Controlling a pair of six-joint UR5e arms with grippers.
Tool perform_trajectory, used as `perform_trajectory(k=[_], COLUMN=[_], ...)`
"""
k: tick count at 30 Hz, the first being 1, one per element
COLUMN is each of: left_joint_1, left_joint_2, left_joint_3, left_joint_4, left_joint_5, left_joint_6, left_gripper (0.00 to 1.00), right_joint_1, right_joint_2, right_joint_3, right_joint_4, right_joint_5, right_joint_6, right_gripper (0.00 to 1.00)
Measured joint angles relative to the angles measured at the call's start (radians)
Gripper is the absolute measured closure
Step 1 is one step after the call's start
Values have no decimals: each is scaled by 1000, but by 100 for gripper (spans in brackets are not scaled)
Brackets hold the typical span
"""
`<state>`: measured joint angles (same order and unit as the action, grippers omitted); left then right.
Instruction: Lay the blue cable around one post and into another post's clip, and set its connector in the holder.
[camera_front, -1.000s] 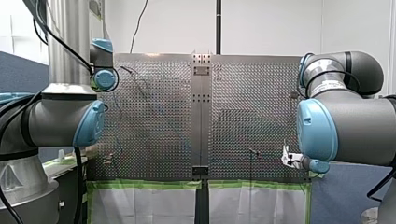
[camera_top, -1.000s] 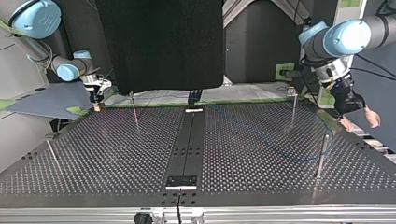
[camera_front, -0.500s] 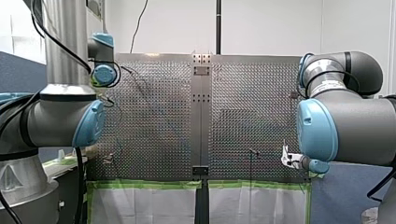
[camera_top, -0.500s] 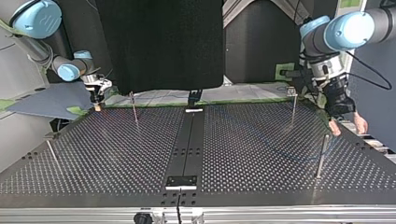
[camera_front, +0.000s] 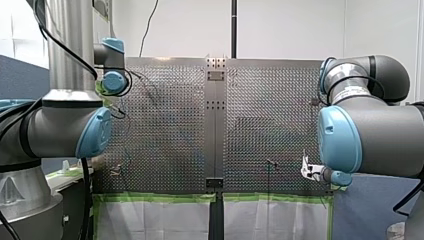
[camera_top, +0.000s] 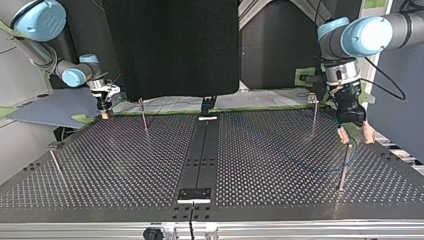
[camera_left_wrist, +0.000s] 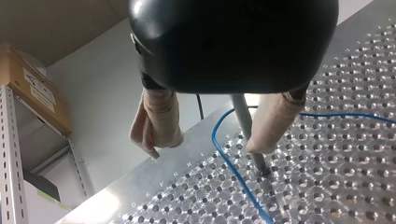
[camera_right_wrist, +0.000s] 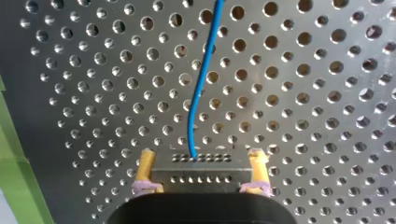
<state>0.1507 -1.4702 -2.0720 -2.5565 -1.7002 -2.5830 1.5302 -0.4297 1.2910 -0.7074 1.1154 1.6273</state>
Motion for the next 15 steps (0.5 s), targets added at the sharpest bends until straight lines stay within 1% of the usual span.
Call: perform_trajectory(k=[7, 11, 15], left_joint_1=[10, 10, 9], left_joint_2=[-18, -50, -93], left_joint_3=[2, 12, 42], left_joint_4=[16, 28, 33], left_joint_5=[-33, -33, -38], left_joint_6=[24, 27, 26], left_gripper=[0, 0, 0], right_joint_1=[0, 1, 3], right_joint_2=[1, 2, 2], right_joint_3=[0, -1, -3], right_joint_4=[-1, -2, -3], right_joint_5=[0, -1, -1], right_joint_6=[0, 0, 0], right_gripper=[100, 100, 100])
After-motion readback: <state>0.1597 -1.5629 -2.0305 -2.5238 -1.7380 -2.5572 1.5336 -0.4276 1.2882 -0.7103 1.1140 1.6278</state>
